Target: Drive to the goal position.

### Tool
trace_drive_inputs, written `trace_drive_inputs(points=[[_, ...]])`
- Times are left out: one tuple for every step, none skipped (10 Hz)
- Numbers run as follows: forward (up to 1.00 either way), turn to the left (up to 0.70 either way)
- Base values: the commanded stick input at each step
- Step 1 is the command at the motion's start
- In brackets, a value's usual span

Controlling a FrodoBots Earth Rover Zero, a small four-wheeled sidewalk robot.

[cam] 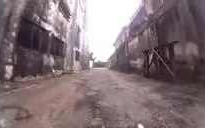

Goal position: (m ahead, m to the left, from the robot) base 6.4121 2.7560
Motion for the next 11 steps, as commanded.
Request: trace_drive_inputs(points=[[0.85,0.0],[0.85,0.0],[0.85,0.0],[0.85,0.0],[0.85,0.0],[0.85,0.0],[0.85,0.0],[0.85,0.0],[0.85,0.0],[0.85,0.0],[0.85,0.0]])
